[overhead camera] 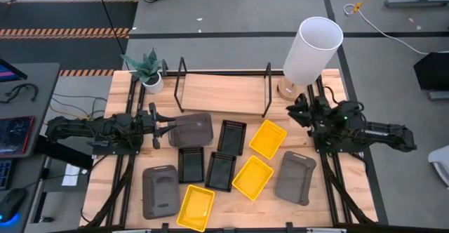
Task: Stack baskets on shelf by color
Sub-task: Stack the bottom right black bin on top of the top black bin
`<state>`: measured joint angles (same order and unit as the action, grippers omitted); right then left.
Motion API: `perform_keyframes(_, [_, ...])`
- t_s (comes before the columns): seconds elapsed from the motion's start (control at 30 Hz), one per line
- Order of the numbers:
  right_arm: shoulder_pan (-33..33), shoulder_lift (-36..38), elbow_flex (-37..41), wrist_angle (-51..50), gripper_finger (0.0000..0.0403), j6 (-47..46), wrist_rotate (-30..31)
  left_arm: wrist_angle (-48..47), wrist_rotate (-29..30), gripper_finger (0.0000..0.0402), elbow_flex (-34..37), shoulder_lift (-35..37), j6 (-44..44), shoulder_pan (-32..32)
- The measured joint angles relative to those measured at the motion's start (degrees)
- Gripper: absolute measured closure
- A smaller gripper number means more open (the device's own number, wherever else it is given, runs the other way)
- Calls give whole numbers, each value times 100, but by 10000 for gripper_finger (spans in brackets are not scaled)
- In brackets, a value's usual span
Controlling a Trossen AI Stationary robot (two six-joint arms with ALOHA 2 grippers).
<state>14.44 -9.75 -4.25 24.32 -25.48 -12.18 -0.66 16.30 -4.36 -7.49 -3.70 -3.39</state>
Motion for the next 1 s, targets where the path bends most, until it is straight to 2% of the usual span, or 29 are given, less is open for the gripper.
perform_keyframes(0.17, [-149,-719,-643,-1570,270,5,698,0,2,280,0,0,2,0])
perform_keyframes(0.3, [-292,-1324,-984,-2560,271,85,765,1,2,280,2,0,2,-1])
perform_keyframes(0.53, [-793,-2290,-1274,-2909,271,121,789,0,0,280,1,0,0,1])
perform_keyframes(0.67, [-1035,-2727,-1677,-3464,271,325,1150,0,0,280,1,0,2,-1])
perform_keyframes(0.8, [-1138,-3211,-2081,-3896,271,553,1492,1,2,280,0,2,2,-1])
perform_keyframes(1.0, [-1149,-4047,-2584,-4093,271,868,1485,0,0,280,0,0,-1,1])
